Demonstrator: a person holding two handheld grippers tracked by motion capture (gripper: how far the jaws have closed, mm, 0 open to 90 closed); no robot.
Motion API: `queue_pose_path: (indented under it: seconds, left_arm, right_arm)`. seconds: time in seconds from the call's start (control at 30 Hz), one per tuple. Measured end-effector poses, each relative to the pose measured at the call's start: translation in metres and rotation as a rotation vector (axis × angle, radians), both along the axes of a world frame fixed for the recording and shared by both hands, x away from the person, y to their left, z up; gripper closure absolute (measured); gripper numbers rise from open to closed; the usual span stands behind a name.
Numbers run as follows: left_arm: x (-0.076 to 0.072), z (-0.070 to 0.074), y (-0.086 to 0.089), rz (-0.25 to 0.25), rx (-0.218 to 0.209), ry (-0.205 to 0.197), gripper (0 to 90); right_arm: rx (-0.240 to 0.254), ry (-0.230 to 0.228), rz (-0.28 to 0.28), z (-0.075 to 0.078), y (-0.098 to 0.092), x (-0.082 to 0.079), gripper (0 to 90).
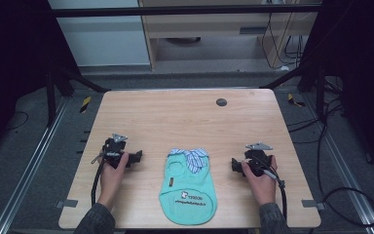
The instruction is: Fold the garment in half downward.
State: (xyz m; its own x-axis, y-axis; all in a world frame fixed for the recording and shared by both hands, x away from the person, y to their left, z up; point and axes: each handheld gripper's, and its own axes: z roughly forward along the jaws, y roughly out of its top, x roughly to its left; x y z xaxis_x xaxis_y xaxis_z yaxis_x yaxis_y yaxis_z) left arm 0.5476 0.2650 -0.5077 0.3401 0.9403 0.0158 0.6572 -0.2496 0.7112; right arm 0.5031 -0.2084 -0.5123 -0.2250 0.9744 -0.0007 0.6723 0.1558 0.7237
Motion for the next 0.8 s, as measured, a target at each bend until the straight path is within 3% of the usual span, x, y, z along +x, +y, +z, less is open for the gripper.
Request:
queue_pose_path:
  seconds: [0.13,0.4,0.5,0.63,0.7,0.8]
  left_arm:
    - [-0.013,0.0,-0.003,0.022,0.001,-0.002,0.0]
    - [-0.029,0.0,-0.007,0.006,0.002,0.001,0.0]
    - [-0.034,0.001,-0.007,-0.043,0.004,0.017,0.0]
    - [-0.038,0.001,-0.007,-0.065,0.001,0.003,2.1]
    - [-0.043,0.003,-0.007,-0.092,-0.043,-0.009,4.1]
    - [-0.047,0.009,-0.009,-0.113,-0.051,-0.032,4.0]
  right_arm:
    - [0.003,0.001,-0.001,0.0,0.0,0.001,0.4]
    - [0.005,0.003,0.003,0.0,0.002,0.003,0.4]
    - [0.004,-0.001,0.01,0.0,0.002,0.004,1.7]
    - [0.0,-0.018,0.022,0.001,0.003,0.003,8.3]
    - [0.018,-0.028,0.032,0.004,0.006,0.002,14.5]
    - [0.005,-0.057,0.048,0.008,0.01,0.0,19.2]
